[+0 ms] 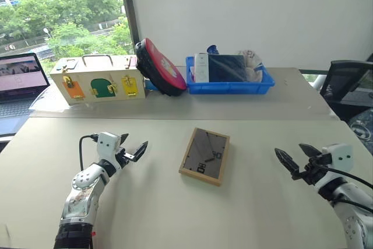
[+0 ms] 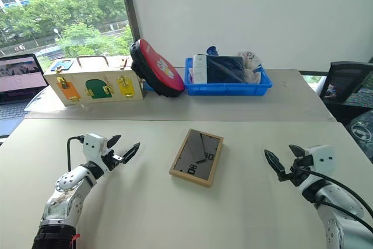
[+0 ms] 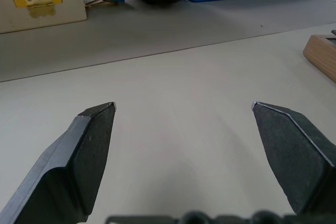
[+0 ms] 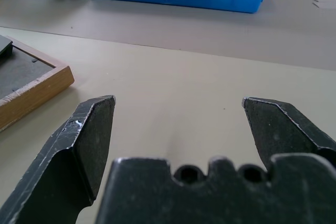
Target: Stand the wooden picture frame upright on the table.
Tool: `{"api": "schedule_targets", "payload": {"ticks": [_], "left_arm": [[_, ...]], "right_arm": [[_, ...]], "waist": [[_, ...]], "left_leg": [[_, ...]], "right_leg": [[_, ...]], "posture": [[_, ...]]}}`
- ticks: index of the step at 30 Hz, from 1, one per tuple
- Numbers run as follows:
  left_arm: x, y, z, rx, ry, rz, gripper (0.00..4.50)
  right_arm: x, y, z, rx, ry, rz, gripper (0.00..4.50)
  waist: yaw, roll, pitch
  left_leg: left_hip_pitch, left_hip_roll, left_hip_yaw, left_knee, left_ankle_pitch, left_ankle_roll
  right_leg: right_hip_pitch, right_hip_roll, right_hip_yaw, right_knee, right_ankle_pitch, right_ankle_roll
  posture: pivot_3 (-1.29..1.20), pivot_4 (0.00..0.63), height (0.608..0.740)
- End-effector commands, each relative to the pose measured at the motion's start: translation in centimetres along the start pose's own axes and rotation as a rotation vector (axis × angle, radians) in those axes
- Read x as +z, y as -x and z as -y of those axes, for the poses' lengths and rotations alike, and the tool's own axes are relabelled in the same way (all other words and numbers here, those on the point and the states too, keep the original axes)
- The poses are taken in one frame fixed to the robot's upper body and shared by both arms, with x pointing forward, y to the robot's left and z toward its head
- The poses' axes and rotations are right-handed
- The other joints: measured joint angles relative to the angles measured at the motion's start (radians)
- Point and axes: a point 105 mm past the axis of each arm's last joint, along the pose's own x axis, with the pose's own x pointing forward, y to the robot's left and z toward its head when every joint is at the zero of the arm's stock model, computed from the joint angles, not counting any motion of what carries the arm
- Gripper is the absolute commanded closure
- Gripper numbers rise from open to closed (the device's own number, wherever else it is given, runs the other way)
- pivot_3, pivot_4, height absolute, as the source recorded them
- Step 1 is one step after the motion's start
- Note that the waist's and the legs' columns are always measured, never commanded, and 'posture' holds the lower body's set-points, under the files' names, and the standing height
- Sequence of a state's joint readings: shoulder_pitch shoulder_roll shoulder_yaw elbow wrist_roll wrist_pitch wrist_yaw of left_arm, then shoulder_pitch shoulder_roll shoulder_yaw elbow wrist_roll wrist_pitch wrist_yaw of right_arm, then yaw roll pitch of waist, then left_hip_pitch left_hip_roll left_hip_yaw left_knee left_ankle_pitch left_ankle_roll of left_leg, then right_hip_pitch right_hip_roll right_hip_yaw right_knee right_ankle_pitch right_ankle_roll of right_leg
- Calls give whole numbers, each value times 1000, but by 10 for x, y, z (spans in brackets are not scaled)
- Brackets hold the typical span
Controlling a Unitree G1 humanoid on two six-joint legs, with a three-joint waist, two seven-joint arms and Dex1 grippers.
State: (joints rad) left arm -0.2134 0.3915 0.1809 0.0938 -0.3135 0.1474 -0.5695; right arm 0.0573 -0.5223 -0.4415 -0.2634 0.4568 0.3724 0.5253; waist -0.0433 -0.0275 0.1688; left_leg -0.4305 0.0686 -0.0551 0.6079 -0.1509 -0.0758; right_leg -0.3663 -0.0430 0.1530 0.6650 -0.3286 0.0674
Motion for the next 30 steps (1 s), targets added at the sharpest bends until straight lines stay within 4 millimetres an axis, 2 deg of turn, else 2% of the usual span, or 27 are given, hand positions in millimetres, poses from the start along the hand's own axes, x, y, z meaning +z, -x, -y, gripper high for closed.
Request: {"api": "schedule_targets", "payload": {"ticks": [1,4,8,13,18,19,21,22,23,24,27,30], "left_arm": [[18,-1,6,-86,-40,32,0],[49,-1,13,-292,-37,66,0],[76,6,19,-486,-60,44,0],[82,24,29,-670,-95,-61,0],[88,38,27,-741,-101,-115,0],[90,35,27,-733,-96,-116,0],[89,32,27,-726,-88,-128,0],[88,35,25,-730,-78,-139,543],[87,37,23,-729,-75,-145,823],[86,34,21,-708,-79,-142,1118],[84,21,16,-647,-107,-130,2449],[66,5,11,-565,-180,-200,3673]], "right_arm": [[15,5,4,26,36,48,10],[27,11,2,143,66,17,10],[55,13,-7,302,160,-28,10],[79,16,-31,470,232,-96,10],[81,22,-62,599,229,-149,10],[79,21,-67,627,225,-162,10],[74,20,-75,667,220,-193,519],[70,21,-80,680,224,-211,756],[66,21,-84,681,238,-234,1161],[59,20,-83,670,268,-267,1396],[44,15,-79,615,327,-316,2514],[38,6,-74,546,340,-318,3547]], "waist": [[0,0,0],[1,0,0],[0,0,0],[-11,0,0],[-4,0,1],[-3,0,1],[-1,-1,2],[1,-2,2],[1,-2,2],[0,-2,2],[3,-2,2],[3,-2,2]], "left_leg": [[0,0,0,0,0,0],[0,0,0,0,0,0],[0,0,0,0,0,0],[0,0,0,-1,0,0],[-1,0,-1,-1,0,0],[-1,0,0,-1,0,0],[-1,0,-1,0,0,0],[-1,0,-1,0,0,0],[-1,0,-1,0,0,0],[-1,0,-1,0,0,0],[-2,0,-1,0,0,0],[-4,0,-1,1,0,0]], "right_leg": [[0,0,0,0,0,0],[0,0,0,0,0,0],[0,0,-1,0,0,0],[0,0,-1,0,-1,0],[0,0,-1,-1,-1,0],[0,0,-1,-1,-1,0],[0,0,-1,-1,-1,0],[0,0,-1,-1,-1,0],[0,0,-2,-1,-1,0],[0,0,-2,-1,-1,0],[-2,0,-2,-1,-1,0],[-3,0,-2,-1,-1,0]], "posture": [[0,150,735],[0,150,735],[0,150,735],[0,150,735],[0,150,735],[0,150,735],[0,150,735],[0,150,735],[0,150,735],[0,150,735],[0,150,735],[0,150,735]]}}
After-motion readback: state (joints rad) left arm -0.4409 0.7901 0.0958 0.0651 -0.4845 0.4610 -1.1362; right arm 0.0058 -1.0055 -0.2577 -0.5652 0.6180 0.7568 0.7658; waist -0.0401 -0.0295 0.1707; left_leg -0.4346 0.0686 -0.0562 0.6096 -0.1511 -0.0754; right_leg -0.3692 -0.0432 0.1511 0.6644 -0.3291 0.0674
